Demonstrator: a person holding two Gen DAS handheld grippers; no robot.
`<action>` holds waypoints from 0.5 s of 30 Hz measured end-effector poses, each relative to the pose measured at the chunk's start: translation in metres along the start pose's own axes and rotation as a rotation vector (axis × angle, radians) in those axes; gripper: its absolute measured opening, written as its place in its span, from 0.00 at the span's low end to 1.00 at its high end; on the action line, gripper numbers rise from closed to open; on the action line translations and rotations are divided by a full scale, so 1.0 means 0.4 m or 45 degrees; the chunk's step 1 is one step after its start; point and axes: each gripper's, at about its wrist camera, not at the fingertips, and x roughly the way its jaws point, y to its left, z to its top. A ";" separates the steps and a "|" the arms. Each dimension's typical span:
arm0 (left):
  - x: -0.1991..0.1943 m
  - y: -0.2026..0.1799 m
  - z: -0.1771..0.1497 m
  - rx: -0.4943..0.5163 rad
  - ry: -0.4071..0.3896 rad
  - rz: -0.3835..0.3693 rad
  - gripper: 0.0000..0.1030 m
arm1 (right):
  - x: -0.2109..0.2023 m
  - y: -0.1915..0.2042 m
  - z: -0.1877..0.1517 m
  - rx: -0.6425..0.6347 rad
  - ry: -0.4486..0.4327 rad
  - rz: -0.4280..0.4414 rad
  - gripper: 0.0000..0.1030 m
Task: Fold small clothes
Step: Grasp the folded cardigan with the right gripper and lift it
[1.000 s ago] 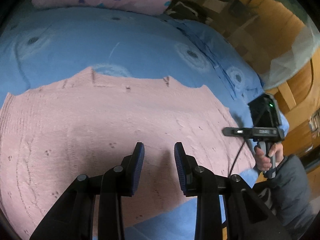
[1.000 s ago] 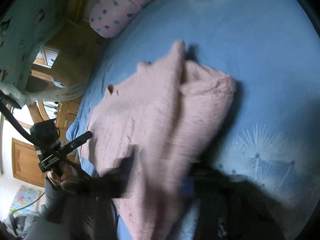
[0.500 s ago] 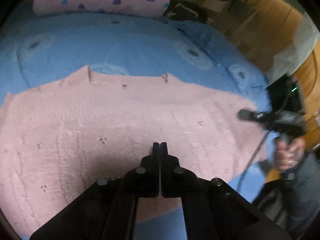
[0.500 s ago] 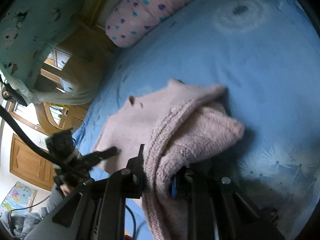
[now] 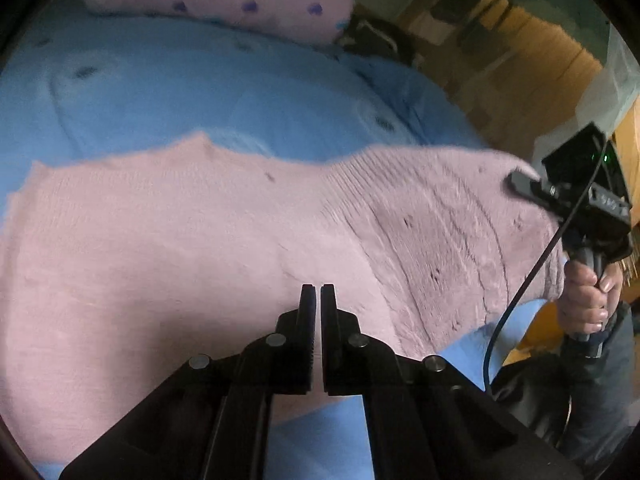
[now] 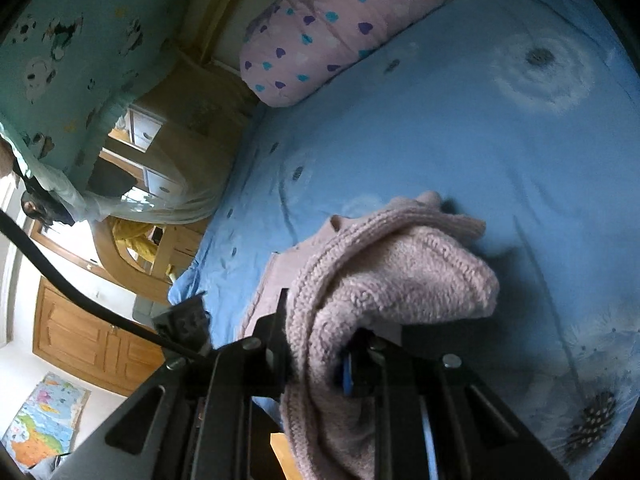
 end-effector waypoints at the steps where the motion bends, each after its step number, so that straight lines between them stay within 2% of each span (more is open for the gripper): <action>1: -0.030 0.016 0.011 -0.011 -0.023 0.003 0.00 | 0.008 0.018 0.007 -0.001 0.003 -0.007 0.18; 5: -0.165 0.111 0.035 -0.048 -0.123 0.055 0.00 | 0.044 0.072 0.029 0.037 0.028 -0.032 0.19; 9: -0.263 0.209 0.044 -0.077 -0.186 0.172 0.00 | 0.091 0.118 0.044 0.041 0.058 -0.080 0.19; 10: -0.293 0.247 0.038 -0.120 -0.206 0.188 0.00 | 0.101 0.125 0.045 0.042 0.065 -0.083 0.19; 15: -0.360 0.370 0.000 -0.338 -0.240 0.112 0.00 | 0.173 0.200 0.049 0.022 0.099 -0.108 0.19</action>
